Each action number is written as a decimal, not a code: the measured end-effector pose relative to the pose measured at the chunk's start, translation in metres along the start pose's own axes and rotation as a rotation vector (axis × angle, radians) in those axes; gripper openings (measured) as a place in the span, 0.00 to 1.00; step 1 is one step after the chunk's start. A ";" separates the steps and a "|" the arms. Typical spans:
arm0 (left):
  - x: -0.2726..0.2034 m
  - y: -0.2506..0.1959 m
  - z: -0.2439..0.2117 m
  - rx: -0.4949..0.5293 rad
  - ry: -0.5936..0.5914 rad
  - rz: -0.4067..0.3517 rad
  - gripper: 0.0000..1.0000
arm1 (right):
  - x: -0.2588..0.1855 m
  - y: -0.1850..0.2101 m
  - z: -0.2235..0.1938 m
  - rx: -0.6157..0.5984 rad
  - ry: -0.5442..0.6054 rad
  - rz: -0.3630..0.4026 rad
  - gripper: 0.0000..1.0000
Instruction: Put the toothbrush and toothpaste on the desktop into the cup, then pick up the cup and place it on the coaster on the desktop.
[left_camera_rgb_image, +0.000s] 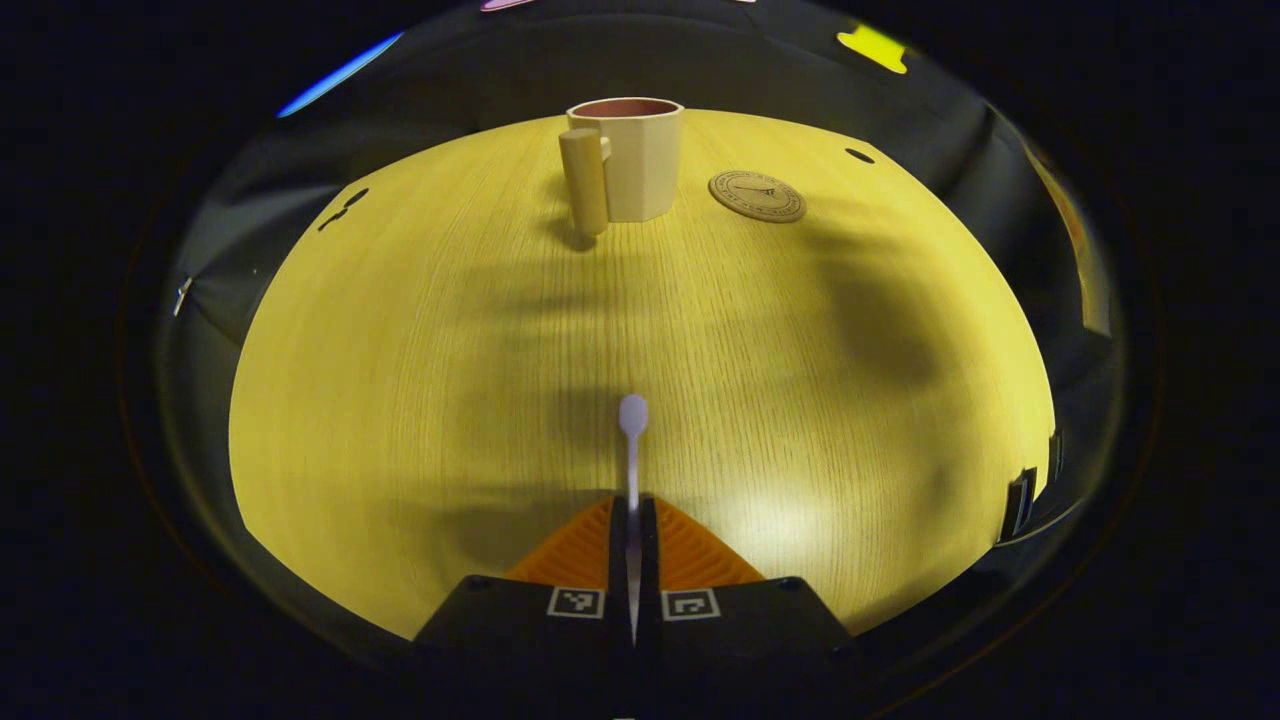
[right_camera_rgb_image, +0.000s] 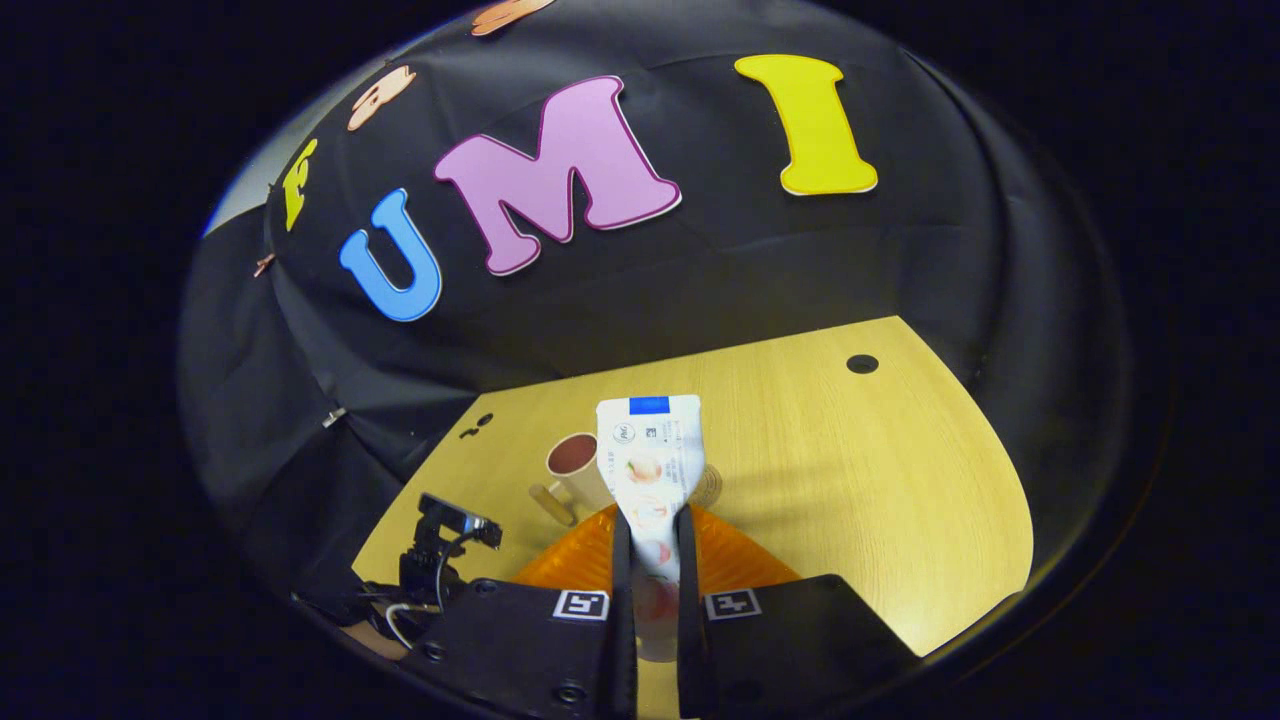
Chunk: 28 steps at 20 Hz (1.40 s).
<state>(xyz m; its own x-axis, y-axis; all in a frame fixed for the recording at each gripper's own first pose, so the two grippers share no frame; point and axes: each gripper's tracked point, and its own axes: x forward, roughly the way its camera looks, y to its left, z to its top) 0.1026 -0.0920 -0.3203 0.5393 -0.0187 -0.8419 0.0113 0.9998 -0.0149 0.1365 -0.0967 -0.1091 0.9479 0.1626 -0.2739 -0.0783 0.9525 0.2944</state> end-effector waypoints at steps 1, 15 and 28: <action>0.000 0.000 0.002 -0.005 -0.017 -0.021 0.07 | 0.005 0.003 0.006 0.009 -0.019 0.011 0.20; -0.108 0.012 0.087 -0.160 -0.496 -0.285 0.06 | 0.115 0.083 0.088 0.056 -0.282 0.164 0.19; -0.180 0.037 0.103 -0.163 -0.684 -0.230 0.06 | 0.246 0.095 0.026 0.029 -0.168 0.121 0.19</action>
<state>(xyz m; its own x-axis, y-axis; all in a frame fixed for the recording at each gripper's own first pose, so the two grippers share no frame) 0.0926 -0.0521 -0.1135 0.9434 -0.1713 -0.2840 0.0910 0.9571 -0.2751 0.3705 0.0275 -0.1250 0.9705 0.2279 -0.0789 -0.1882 0.9203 0.3428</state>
